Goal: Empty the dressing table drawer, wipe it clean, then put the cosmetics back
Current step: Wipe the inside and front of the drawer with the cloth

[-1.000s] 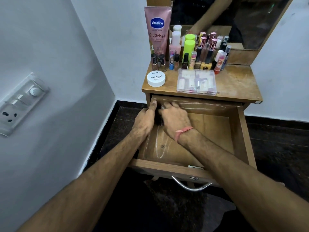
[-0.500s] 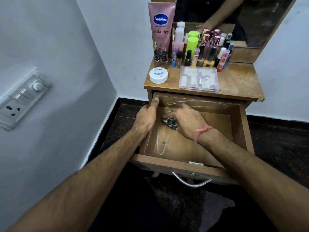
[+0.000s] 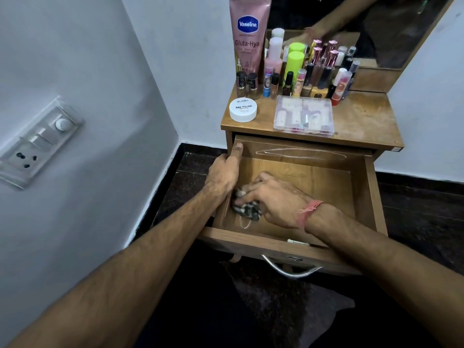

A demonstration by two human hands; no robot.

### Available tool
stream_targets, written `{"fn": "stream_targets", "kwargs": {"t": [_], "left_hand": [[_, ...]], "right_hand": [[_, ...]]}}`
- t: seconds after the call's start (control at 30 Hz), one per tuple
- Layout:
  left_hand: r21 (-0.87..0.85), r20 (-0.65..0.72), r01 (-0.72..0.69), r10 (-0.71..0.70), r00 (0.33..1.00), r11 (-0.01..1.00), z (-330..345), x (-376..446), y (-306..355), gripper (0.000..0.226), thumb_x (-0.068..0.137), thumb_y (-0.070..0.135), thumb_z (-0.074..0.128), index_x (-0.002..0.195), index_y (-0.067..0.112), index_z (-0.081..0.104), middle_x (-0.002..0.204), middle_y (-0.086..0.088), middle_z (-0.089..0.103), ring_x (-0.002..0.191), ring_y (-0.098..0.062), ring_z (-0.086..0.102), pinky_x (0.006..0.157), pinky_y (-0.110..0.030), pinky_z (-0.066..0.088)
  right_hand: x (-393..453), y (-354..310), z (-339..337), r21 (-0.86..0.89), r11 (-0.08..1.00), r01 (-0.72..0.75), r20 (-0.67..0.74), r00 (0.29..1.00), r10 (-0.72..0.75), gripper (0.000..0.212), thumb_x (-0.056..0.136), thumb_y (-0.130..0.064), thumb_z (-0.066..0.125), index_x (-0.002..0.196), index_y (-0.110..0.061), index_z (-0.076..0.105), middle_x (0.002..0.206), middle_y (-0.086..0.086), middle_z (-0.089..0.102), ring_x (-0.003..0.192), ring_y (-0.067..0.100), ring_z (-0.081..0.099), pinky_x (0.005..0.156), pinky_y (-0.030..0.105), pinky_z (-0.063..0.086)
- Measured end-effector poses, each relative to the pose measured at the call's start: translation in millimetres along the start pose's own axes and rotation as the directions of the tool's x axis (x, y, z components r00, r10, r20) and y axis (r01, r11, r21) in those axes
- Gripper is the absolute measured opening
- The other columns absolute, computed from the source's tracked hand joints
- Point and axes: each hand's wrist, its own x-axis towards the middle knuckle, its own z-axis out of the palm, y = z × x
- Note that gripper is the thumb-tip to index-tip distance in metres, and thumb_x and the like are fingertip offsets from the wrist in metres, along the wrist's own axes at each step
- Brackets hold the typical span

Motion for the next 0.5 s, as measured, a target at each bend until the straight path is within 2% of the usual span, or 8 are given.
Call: {"fn": "stream_targets", "kwargs": {"t": [0.07,0.1,0.2,0.23,0.3,0.4,0.47,0.5], "left_hand": [[0.000,0.006,0.001,-0.001,1.000,1.000,1,0,-1,0.082,0.111,0.076,0.037,0.160,0.014,0.057,0.163,-0.011,0.059,0.147,-0.033,0.057,0.123,-0.047,0.039],[-0.002,0.006,0.001,-0.001,1.000,1.000,1,0,-2,0.082,0.110,0.077,0.037,0.160,0.014,0.057,0.163,-0.011,0.059,0.148,-0.033,0.056,0.124,-0.048,0.039],[-0.010,-0.005,0.006,-0.006,1.000,1.000,-1,2,-3,0.085,0.108,0.079,0.039,0.159,0.015,0.058,0.161,-0.012,0.061,0.146,-0.033,0.058,0.125,-0.049,0.040],[-0.012,-0.008,0.008,-0.008,1.000,1.000,-1,3,-3,0.084,0.108,0.079,0.039,0.159,0.015,0.059,0.160,-0.011,0.062,0.145,-0.033,0.059,0.124,-0.048,0.041],[-0.014,-0.003,0.010,-0.010,1.000,1.000,-1,4,-3,0.084,0.108,0.080,0.039,0.156,0.015,0.061,0.156,-0.011,0.064,0.141,-0.032,0.061,0.123,-0.047,0.043],[-0.006,-0.004,0.000,0.000,1.000,1.000,0,4,-4,0.087,0.106,0.083,0.037,0.155,0.016,0.061,0.156,-0.011,0.065,0.141,-0.033,0.061,0.124,-0.052,0.043],[0.008,-0.004,-0.002,0.002,1.000,1.000,0,4,-4,0.087,0.107,0.082,0.036,0.158,0.015,0.058,0.159,-0.012,0.062,0.144,-0.034,0.059,0.125,-0.052,0.042],[0.012,-0.004,0.000,0.000,1.000,1.000,-1,5,-5,0.087,0.107,0.082,0.036,0.160,0.015,0.057,0.161,-0.012,0.060,0.146,-0.034,0.058,0.125,-0.052,0.041]], "right_hand": [[-3,8,-5,-0.008,0.998,0.063,0.062,0.996,-0.062,0.075,0.093,0.002,0.061,0.145,-0.051,0.061,0.157,-0.019,0.056,0.106,0.016,0.048,0.079,0.033,0.049],[-2,15,-6,0.002,0.999,0.044,0.077,0.996,-0.044,0.072,0.093,-0.003,0.065,0.143,-0.054,0.061,0.154,-0.018,0.058,0.105,0.014,0.048,0.078,0.033,0.048],[10,26,-7,0.038,0.990,-0.136,0.002,0.991,0.136,0.063,0.089,-0.027,0.075,0.141,-0.058,0.059,0.126,-0.008,0.066,0.105,0.015,0.051,0.081,0.031,0.042],[12,23,-7,0.040,0.986,-0.164,-0.022,0.986,0.165,0.060,0.089,-0.029,0.076,0.141,-0.054,0.061,0.115,-0.009,0.062,0.104,0.014,0.051,0.082,0.030,0.041],[12,11,-2,0.048,0.990,-0.134,-0.021,0.991,0.135,0.055,0.091,-0.029,0.077,0.141,-0.048,0.063,0.103,-0.011,0.050,0.100,0.011,0.044,0.083,0.029,0.040],[1,1,10,0.085,0.996,-0.019,0.079,0.997,0.012,0.061,0.092,-0.025,0.078,0.140,-0.057,0.061,0.109,-0.012,0.052,0.096,0.010,0.046,0.074,0.026,0.041],[-9,10,14,0.060,0.998,0.032,0.161,0.986,-0.041,0.066,0.092,-0.020,0.075,0.140,-0.062,0.058,0.126,-0.017,0.061,0.094,0.007,0.044,0.069,0.023,0.041],[-13,16,10,0.043,0.998,0.045,0.195,0.979,-0.053,0.066,0.092,-0.020,0.074,0.139,-0.063,0.058,0.131,-0.019,0.061,0.095,0.005,0.043,0.071,0.023,0.043]]}}
